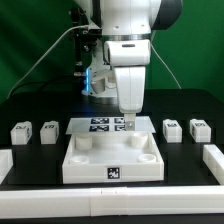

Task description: Assemble one leg

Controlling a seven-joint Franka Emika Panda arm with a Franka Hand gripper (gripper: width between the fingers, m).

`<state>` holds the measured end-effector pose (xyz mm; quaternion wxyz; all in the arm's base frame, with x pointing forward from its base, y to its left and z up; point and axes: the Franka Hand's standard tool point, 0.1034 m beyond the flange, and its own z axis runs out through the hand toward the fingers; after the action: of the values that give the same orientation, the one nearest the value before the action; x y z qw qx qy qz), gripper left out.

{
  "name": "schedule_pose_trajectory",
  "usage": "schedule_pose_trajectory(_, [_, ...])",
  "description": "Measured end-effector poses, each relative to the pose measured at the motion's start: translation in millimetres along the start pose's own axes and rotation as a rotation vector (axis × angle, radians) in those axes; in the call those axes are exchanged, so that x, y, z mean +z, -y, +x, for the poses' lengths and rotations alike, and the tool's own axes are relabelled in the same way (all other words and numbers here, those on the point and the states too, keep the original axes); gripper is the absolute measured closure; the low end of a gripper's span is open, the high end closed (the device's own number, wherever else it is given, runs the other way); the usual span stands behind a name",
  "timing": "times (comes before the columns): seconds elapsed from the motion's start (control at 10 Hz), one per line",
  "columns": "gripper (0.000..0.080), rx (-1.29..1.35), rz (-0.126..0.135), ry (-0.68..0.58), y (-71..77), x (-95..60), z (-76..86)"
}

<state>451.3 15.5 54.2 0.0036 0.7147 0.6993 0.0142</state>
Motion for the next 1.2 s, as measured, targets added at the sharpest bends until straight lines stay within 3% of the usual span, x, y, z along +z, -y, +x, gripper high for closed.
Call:
schedule_pose_trajectory(0.1, [0.015, -0.011, -0.001, 0.0, 1.7, 2.1, -2.8])
schedule_pose_trajectory(0.2, [0.015, -0.029, -0.003, -0.004, 12.8, 12.0, -13.7])
schedule_pose_trajectory(0.5, [0.015, 0.007, 0.022, -0.014, 29.1, 33.8, -27.5])
schedule_pose_trajectory(0.7, [0.015, 0.016, 0.027, -0.019, 31.1, 44.4, -28.5])
schedule_pose_trajectory(1.0, [0.0172, 0.023, 0.03, -0.02, 31.3, 46.5, -30.1])
schedule_pose_trajectory(1.1, [0.0342, 0.023, 0.03, -0.02, 31.4, 46.6, -30.1])
schedule_pose_trajectory(1.2, [0.0342, 0.023, 0.031, -0.02, 31.4, 46.6, -30.2])
